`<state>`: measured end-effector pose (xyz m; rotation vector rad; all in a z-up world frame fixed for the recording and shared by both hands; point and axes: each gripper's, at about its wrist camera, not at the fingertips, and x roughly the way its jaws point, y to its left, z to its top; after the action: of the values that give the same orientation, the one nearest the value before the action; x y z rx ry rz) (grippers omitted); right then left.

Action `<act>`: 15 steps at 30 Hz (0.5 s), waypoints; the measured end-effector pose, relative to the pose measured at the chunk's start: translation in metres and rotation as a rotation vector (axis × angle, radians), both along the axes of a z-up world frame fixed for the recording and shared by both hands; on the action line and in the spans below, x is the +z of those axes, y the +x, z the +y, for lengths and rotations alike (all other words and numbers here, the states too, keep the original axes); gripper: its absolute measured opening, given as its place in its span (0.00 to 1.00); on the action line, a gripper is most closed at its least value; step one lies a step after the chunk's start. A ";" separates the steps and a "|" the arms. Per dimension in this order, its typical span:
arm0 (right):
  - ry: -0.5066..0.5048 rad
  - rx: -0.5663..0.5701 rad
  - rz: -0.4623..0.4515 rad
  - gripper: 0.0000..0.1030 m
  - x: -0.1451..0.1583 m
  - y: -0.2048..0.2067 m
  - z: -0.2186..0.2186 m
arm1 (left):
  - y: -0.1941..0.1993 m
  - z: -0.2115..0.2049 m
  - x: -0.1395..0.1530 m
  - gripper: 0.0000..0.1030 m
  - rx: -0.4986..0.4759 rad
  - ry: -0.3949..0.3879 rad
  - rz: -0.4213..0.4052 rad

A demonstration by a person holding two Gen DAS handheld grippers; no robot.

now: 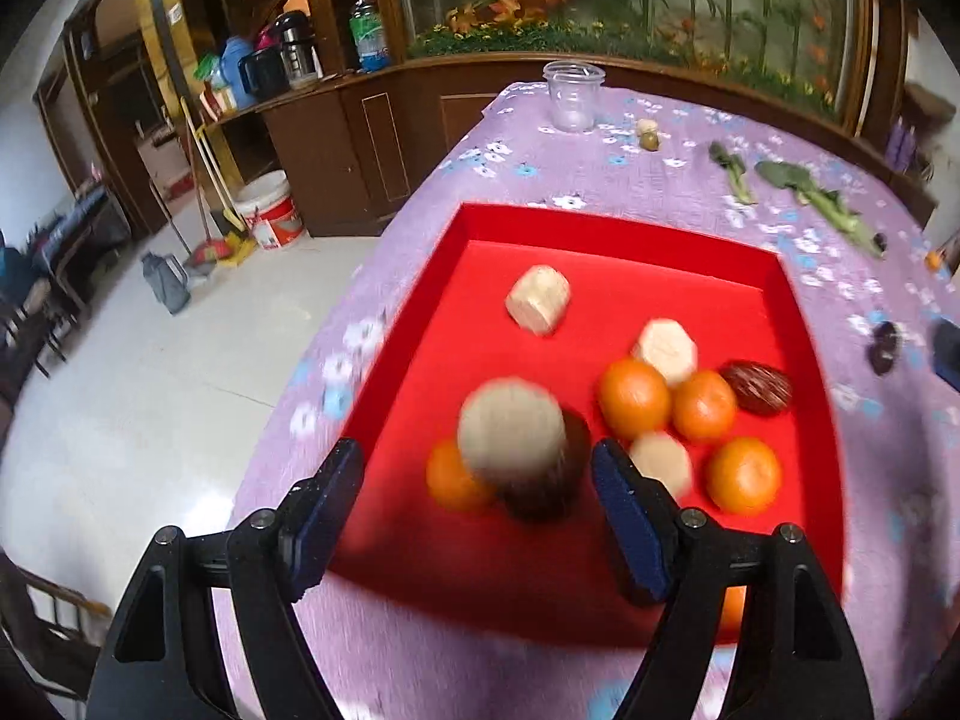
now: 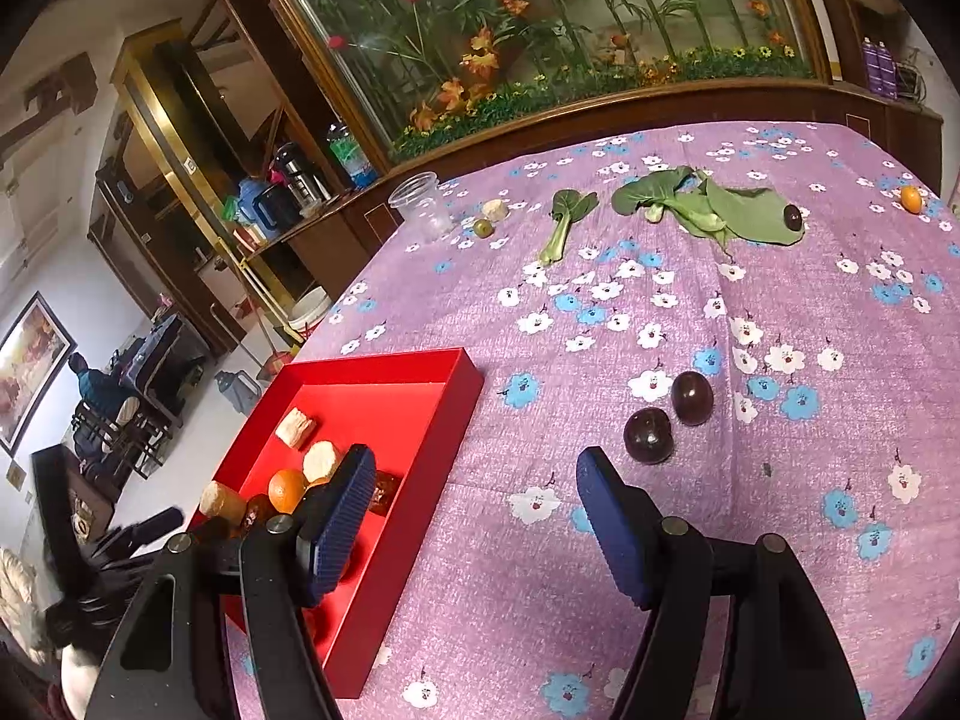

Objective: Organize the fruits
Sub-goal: 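Move both grippers away from the tray toward the two dark plums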

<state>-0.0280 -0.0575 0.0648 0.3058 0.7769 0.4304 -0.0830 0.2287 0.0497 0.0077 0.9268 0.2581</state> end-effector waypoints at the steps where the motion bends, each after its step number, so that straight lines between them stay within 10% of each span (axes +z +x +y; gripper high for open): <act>1: 0.001 -0.002 0.000 0.72 -0.001 0.000 -0.001 | 0.011 0.004 0.000 0.75 0.011 0.016 0.002; 9: 0.009 -0.017 -0.010 0.77 0.000 0.002 -0.009 | 0.028 0.033 0.034 0.75 0.099 -0.026 -0.126; 15: 0.021 -0.001 0.002 0.77 -0.005 0.005 -0.014 | -0.016 0.029 0.028 0.75 0.065 -0.008 -0.068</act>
<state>-0.0226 -0.0713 0.0599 0.3266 0.7749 0.4372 -0.0988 0.2581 0.0780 -0.0379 0.8614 0.3133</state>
